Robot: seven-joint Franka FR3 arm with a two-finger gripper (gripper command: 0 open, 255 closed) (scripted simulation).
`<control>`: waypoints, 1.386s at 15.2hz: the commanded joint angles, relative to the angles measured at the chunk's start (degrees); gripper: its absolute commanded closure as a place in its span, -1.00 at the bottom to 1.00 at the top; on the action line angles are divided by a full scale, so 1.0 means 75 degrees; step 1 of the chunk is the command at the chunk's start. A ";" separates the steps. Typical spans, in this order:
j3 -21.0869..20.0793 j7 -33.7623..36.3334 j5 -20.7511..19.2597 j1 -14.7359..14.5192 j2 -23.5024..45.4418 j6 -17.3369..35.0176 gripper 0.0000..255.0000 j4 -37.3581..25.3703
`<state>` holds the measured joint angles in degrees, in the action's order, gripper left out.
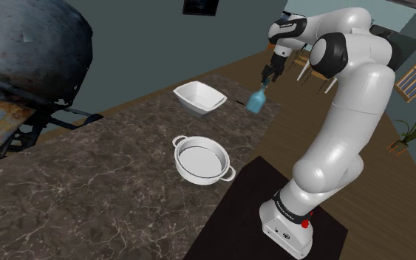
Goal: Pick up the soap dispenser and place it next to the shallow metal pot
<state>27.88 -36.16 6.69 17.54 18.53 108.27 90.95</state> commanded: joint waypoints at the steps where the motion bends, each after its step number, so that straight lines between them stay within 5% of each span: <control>1: -0.0006 -0.0010 0.0013 -0.0003 0.0019 0.0149 -1.00 0.0128; 8: -0.0007 -0.0011 0.0015 -0.0002 0.0023 0.0146 -1.00 0.0122; 9: -0.0007 -0.0011 0.0015 -0.0002 0.0023 0.0146 1.00 0.0122; 21: 0.0008 0.0003 -0.0013 0.0006 -0.0023 -0.0142 1.00 -0.0127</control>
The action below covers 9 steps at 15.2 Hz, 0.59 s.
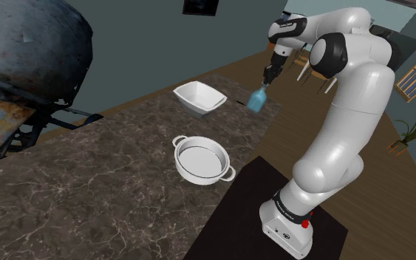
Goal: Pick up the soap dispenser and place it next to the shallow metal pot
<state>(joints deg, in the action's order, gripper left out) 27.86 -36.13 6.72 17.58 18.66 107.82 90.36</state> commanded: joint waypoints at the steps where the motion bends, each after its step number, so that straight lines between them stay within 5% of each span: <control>1: 0.0014 0.0002 -0.0025 0.0005 -0.0051 -0.0180 1.00 -0.0137; 9: 0.0042 0.0010 -0.0046 0.0062 -0.0070 -0.0994 1.00 -0.0939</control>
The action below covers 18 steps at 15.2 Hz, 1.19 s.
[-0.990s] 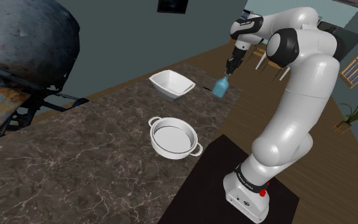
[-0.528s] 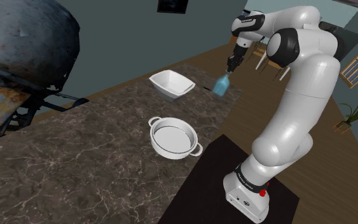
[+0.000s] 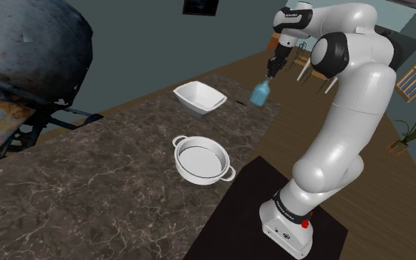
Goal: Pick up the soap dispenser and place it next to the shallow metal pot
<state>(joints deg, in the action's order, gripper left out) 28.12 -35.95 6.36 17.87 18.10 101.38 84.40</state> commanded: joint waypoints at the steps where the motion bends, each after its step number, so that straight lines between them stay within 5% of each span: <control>1: 0.0011 -0.0015 0.0005 0.0033 0.0013 -0.0241 1.00 -0.0257; 11: 0.0032 -0.0051 0.0087 0.0191 0.0200 -0.1285 1.00 -0.1478; 18: -0.0266 0.1189 -0.0619 -0.0892 -0.1193 -0.1341 1.00 -0.0264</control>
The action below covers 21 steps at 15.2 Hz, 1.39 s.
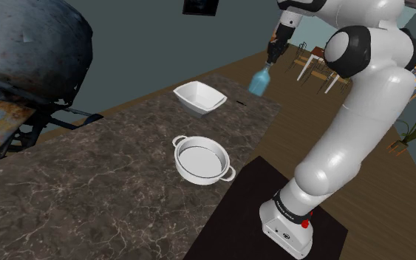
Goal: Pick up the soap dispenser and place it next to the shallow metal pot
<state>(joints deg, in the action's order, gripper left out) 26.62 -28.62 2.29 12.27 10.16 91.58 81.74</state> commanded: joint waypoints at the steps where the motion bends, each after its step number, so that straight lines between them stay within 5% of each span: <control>1: -0.0133 0.0398 -0.0158 -0.0273 -0.0300 -0.0069 1.00 0.0206; 11: -0.0983 0.2258 -0.0656 -0.1333 -0.1451 -0.0664 1.00 0.0731; 21: -0.1938 0.4040 -0.0693 -0.2202 -0.1694 -0.1516 1.00 0.0195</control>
<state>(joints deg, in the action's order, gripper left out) 12.83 0.17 -2.89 -3.56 -2.35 80.86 83.61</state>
